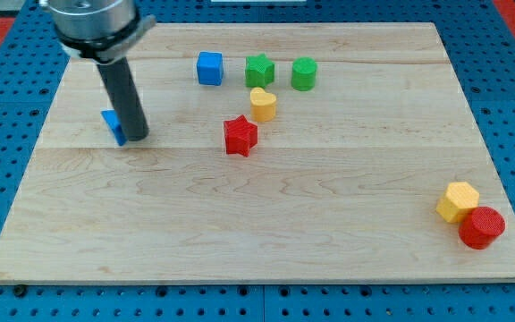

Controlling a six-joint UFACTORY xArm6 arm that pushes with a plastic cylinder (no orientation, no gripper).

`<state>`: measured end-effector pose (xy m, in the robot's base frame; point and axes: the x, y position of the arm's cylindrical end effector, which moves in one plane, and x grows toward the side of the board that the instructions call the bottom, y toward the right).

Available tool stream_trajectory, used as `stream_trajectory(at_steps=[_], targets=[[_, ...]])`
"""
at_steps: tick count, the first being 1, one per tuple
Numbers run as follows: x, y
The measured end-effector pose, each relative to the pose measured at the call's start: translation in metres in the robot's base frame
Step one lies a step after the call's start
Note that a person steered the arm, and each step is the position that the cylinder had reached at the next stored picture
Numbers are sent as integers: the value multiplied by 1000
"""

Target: Place the blue triangle left to the blue cube

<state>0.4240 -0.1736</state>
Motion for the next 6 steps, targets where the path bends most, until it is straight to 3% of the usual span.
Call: stream_trajectory(at_steps=[1, 3, 6], targets=[[22, -19], [-15, -37], [-65, -12]])
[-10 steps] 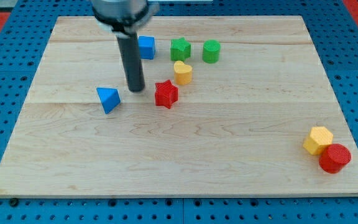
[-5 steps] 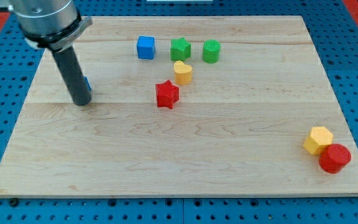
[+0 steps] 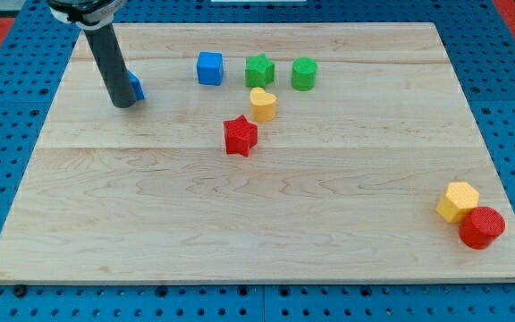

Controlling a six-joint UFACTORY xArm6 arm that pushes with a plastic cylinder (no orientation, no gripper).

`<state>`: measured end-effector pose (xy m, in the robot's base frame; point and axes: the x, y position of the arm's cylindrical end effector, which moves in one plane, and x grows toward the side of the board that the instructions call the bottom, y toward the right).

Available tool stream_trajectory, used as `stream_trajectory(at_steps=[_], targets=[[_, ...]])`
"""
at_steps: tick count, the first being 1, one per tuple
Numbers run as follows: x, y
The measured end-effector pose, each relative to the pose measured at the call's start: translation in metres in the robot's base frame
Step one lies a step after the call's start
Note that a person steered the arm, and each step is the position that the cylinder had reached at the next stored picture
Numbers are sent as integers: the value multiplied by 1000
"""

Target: Place the blue triangle left to the blue cube

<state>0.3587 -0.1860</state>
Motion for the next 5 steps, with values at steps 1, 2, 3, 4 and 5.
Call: stream_trajectory(at_steps=[1, 2, 3, 4, 5], targets=[[-8, 0], [-13, 7], [-21, 18], [-29, 21], [-39, 21]])
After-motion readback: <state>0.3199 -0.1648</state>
